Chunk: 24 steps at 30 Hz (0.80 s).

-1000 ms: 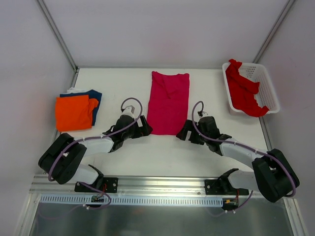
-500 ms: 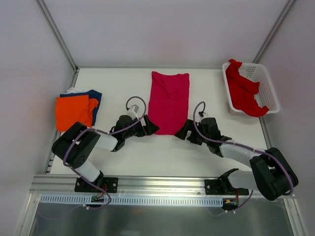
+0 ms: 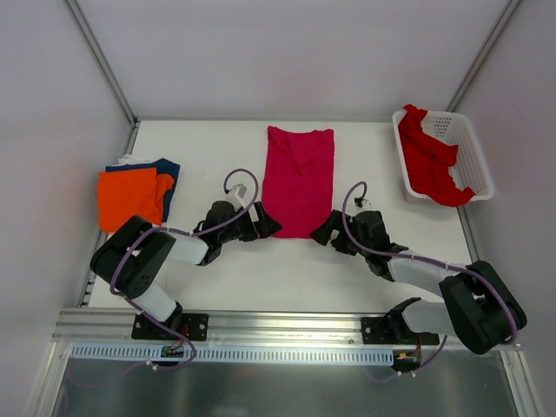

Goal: Fold and stack the t-shirts
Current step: Grab one side of the 2/3 rectangular tshirt with both arms

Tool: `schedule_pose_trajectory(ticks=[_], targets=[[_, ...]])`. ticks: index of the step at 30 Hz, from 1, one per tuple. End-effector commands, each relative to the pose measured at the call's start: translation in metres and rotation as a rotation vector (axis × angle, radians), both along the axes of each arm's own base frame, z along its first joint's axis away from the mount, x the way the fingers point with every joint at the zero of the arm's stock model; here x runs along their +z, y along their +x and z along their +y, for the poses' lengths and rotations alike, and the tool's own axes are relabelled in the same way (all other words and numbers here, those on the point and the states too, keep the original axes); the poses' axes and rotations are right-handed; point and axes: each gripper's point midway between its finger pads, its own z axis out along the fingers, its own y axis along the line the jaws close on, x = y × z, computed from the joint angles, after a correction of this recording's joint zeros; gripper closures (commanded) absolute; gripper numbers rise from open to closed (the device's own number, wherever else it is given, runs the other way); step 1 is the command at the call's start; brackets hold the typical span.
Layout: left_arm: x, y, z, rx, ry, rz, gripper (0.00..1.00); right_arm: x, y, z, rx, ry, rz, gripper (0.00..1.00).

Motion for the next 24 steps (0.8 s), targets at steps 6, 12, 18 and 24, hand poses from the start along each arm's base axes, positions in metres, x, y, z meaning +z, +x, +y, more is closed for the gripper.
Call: schedule_pose_trajectory(ticks=[6, 12, 18, 24], targets=[[-0.06, -0.033, 0.021, -0.005, 0.135, 0.217, 0.01, -0.029, -0.007, -0.017, -0.06, -0.141, 0.036, 0.01], [-0.068, -0.034, 0.015, -0.016, 0.109, 0.246, 0.01, -0.046, -0.005, -0.006, -0.036, -0.148, 0.068, 0.0], [-0.07, -0.035, 0.014, -0.022, 0.105, 0.253, 0.01, -0.059, -0.003, 0.014, 0.007, -0.142, 0.095, 0.0], [-0.07, -0.033, 0.014, -0.023, 0.113, 0.249, 0.07, -0.062, -0.004, 0.021, 0.027, -0.159, 0.102, 0.01]])
